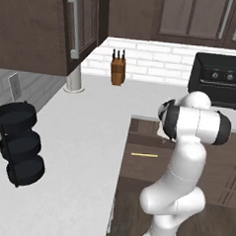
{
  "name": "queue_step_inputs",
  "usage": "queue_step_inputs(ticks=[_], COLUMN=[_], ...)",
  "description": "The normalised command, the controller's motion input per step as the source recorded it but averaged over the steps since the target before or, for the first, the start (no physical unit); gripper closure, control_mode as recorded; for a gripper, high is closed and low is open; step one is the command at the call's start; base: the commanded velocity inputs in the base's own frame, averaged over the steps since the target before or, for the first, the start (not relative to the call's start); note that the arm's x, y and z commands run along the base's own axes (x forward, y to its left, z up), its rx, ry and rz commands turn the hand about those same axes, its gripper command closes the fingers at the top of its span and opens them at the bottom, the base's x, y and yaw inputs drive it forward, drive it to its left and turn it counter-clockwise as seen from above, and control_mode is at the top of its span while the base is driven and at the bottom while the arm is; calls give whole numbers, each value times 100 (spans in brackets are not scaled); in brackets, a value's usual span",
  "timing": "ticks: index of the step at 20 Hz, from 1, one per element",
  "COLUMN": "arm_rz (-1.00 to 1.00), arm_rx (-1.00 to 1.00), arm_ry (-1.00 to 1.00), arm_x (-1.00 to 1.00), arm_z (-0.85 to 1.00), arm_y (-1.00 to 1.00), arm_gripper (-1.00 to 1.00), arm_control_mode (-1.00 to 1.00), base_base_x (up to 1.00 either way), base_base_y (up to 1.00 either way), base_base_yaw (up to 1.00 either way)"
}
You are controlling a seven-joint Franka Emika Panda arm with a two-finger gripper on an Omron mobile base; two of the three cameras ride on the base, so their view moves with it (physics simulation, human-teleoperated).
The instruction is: Take a straw from the drawer in front and place it inside the glass cup on the dining counter.
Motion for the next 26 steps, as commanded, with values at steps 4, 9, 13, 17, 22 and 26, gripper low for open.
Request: queue_step_inputs(ticks=[4,9,13,17,22,26], arm_rz=[-16,-11,-6,-6,-5,-4], arm_rx=[-5,-3,-4,-7,-8,-8], arm_ry=[12,1,-6,-11,-11,-6], arm_x=[1,0,0,2,17,21], arm_z=[-63,-49,-44,-44,-40,-37], arm_y=[0,0,0,0,-20,-55], arm_gripper=[-100,-100,-100,-100,-100,-100], arm_control_mode=[-100,-100,-100,-100,-100,-100], base_base_x=[0,0,0,0,0,0], base_base_y=[0,0,0,0,0,0], base_base_yaw=[0,0,0,0,0,0])
